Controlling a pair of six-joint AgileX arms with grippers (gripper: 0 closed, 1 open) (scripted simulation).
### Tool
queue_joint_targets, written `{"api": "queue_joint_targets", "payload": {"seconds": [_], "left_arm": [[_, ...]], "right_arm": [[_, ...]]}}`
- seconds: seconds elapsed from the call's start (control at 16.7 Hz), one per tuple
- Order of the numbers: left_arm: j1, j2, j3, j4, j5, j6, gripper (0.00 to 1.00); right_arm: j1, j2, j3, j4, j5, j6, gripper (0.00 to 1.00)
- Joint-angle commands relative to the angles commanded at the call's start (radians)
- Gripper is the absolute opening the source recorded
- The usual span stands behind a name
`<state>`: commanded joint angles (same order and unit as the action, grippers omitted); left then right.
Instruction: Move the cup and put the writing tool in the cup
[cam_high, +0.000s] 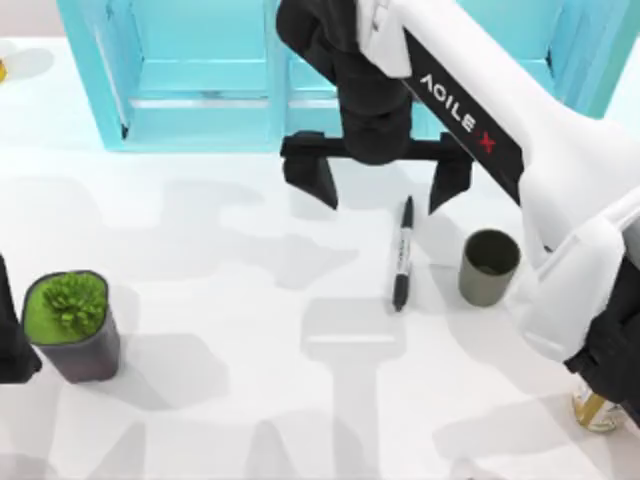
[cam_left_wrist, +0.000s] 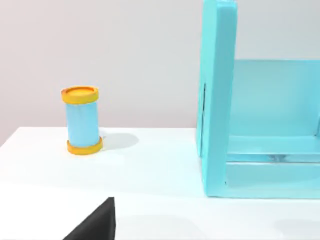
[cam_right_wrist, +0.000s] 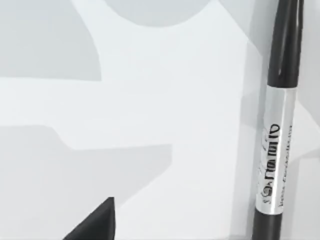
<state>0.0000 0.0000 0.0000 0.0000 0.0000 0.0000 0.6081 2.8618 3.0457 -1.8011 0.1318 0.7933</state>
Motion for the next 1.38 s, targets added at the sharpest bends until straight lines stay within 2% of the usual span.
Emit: {"api": "queue_joint_targets", "payload": {"seconds": [0.48, 1.38], "left_arm": [[0.0, 0.0, 0.0, 0.0, 0.0, 0.0, 1.0], [0.0, 0.0, 0.0, 0.0, 0.0, 0.0, 1.0]], "right_arm": [[-0.005, -0.008, -0.15, 0.044, 0.009, -0.005, 1.0], [-0.019, -0.205, -0.729, 0.431, 0.009, -0.02, 1.0]]}}
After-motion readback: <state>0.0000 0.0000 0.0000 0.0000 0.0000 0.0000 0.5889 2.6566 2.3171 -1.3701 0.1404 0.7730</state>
